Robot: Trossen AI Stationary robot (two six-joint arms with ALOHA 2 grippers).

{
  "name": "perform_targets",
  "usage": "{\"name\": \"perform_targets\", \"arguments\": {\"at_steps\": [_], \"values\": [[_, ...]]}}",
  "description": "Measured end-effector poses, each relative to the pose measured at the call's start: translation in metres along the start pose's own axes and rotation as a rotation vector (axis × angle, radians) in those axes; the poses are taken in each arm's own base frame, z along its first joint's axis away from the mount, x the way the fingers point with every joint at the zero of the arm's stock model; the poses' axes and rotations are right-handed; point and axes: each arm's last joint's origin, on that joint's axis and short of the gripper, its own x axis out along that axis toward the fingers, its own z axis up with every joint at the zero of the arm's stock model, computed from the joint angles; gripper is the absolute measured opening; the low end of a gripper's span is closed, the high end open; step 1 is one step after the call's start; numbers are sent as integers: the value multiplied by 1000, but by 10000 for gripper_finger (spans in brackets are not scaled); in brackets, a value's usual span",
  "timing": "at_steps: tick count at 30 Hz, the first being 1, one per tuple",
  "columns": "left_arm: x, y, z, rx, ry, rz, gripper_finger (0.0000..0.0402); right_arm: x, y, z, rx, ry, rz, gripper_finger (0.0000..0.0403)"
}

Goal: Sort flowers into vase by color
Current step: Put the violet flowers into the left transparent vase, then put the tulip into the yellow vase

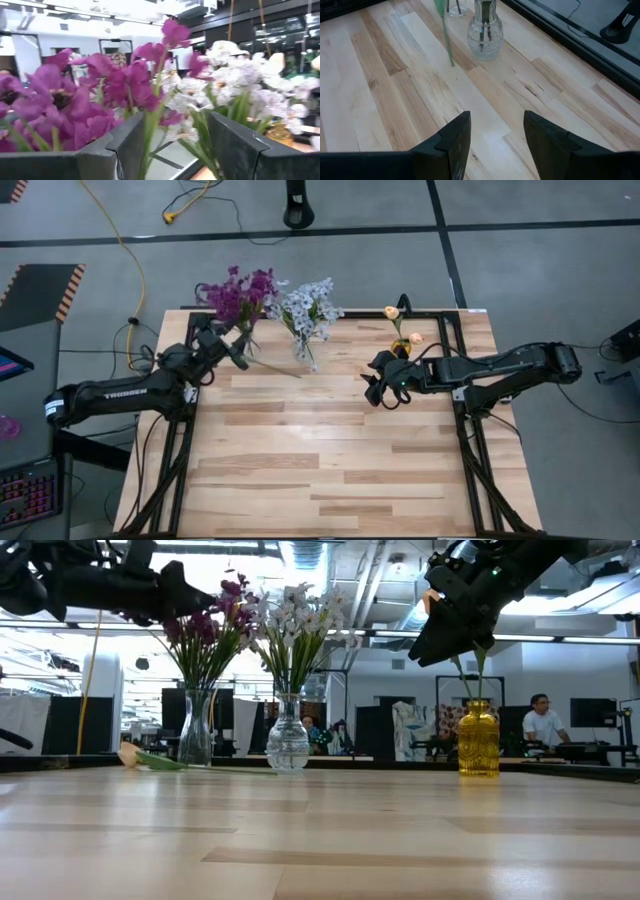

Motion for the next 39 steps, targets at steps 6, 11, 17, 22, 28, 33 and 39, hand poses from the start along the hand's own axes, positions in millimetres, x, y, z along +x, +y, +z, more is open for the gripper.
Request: {"name": "perform_targets", "arguments": {"at_steps": [6,11,17,22,28,33,39], "values": [[-4,-3,3,8,-3,-23,204,0,0,0,0,0,0,209],[-5,-3,4,-36,-12,-33,204,0,0,0,0,0,0,209],[-5,-5,6,-190,-41,-112,204,0,0,0,0,0,0,209],[-5,-8,3,-225,-11,-196,204,0,0,0,0,0,0,209],[-6,-10,-3,-317,66,-244,204,0,0,0,0,0,0,209],[-8,-15,-10,-399,161,-361,204,0,0,0,0,0,0,209],[-10,-18,-18,-440,269,-420,204,0,0,0,0,0,0,209]]}}
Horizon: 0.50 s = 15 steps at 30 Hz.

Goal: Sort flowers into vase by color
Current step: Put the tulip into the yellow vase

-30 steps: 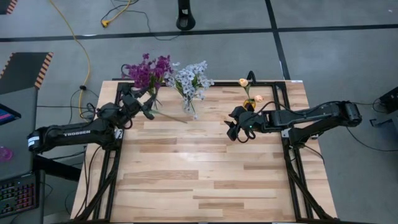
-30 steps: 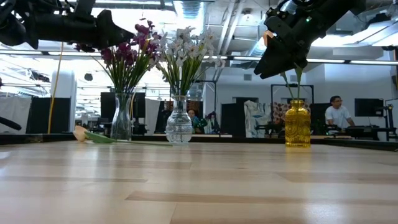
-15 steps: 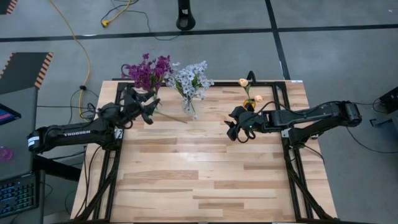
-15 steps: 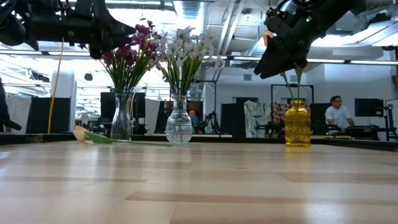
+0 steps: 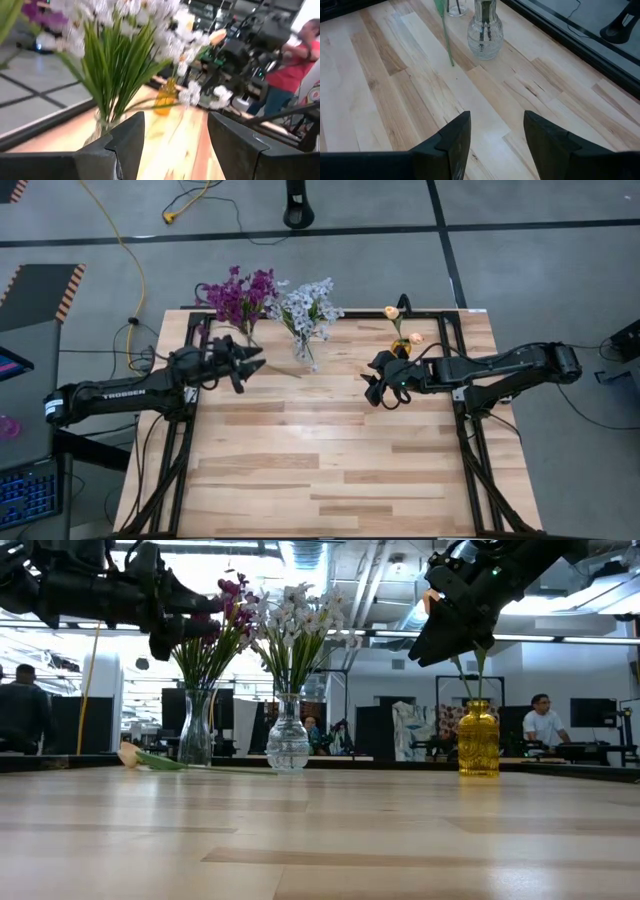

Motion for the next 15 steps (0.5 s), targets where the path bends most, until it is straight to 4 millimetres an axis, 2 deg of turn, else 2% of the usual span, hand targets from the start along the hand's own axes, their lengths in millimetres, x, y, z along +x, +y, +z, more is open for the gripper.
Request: {"name": "perform_targets", "arguments": {"at_steps": [6,15], "values": [[-1,3,-11,-20,109,39,204,0,0,0,0,0,0,209],[-5,10,-28,-189,274,145,204,0,0,0,0,0,0,209]]}}
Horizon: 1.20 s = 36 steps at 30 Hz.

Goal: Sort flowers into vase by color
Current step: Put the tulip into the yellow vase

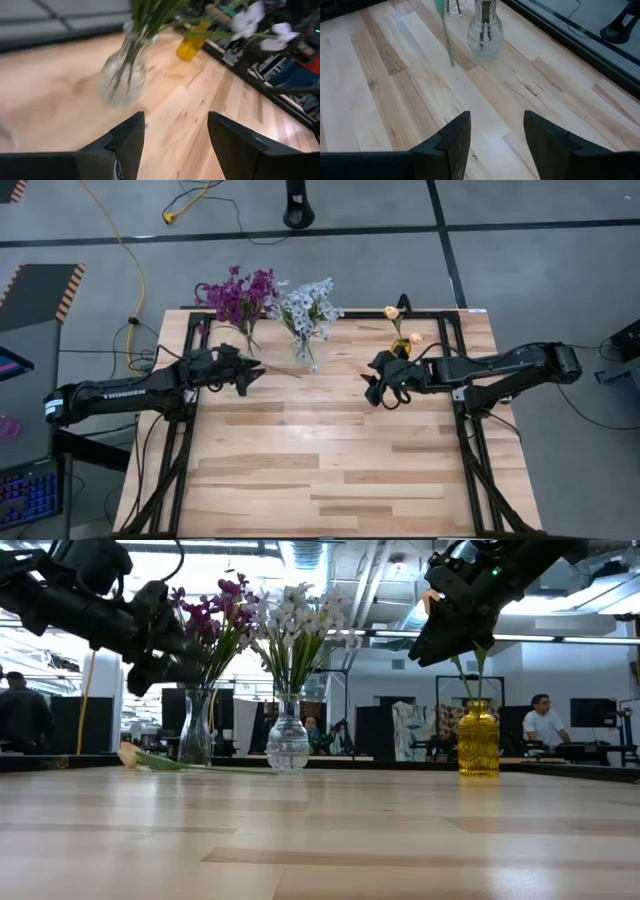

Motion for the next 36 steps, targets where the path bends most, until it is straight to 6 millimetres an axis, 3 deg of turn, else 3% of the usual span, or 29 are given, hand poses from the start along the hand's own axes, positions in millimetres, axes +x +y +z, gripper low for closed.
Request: {"name": "perform_targets", "arguments": {"at_steps": [10,23,27,36], "values": [[-1,3,-14,-239,117,83,204,0,0,0,0,0,0,209],[4,15,-31,-614,125,378,204,0,0,0,51,0,0,209],[13,19,-36,-635,106,457,204,0,0,0,52,0,0,209],[40,21,-34,-591,-9,441,204,0,0,0,50,5,2,209]]}}
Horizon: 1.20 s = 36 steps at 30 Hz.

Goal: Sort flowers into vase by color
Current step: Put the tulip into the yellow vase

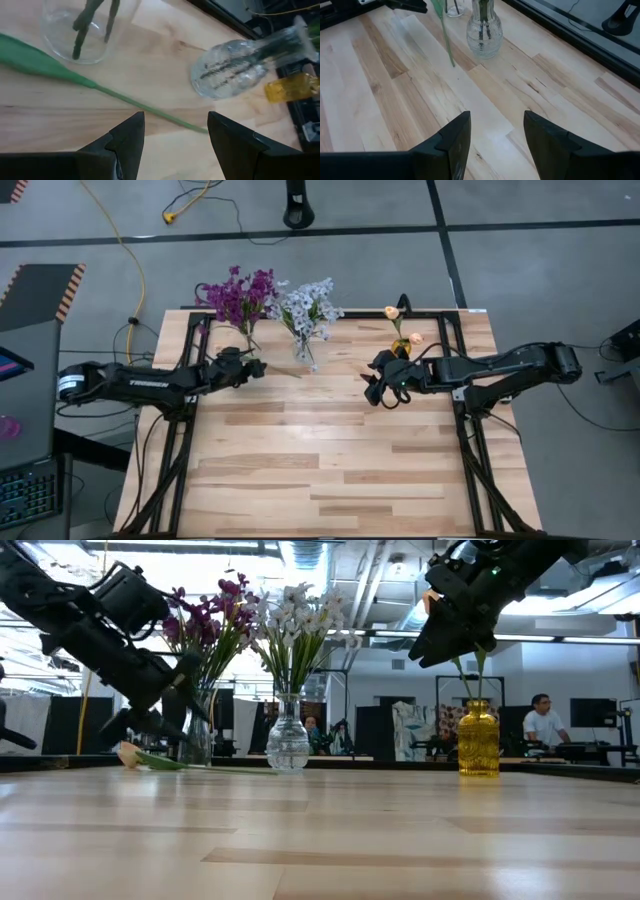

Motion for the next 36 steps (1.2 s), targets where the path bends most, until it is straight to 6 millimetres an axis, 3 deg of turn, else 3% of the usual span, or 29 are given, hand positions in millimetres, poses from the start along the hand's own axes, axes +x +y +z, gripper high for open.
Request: {"name": "perform_targets", "arguments": {"at_steps": [17,25,36], "values": [[33,10,0,-125,-49,48,204,0,0,0,0,0,0,209],[31,11,6,-106,-7,38,199,0,0,0,-1,1,-1,209],[17,26,17,-99,59,159,150,0,0,0,-2,3,-1,209]]}}
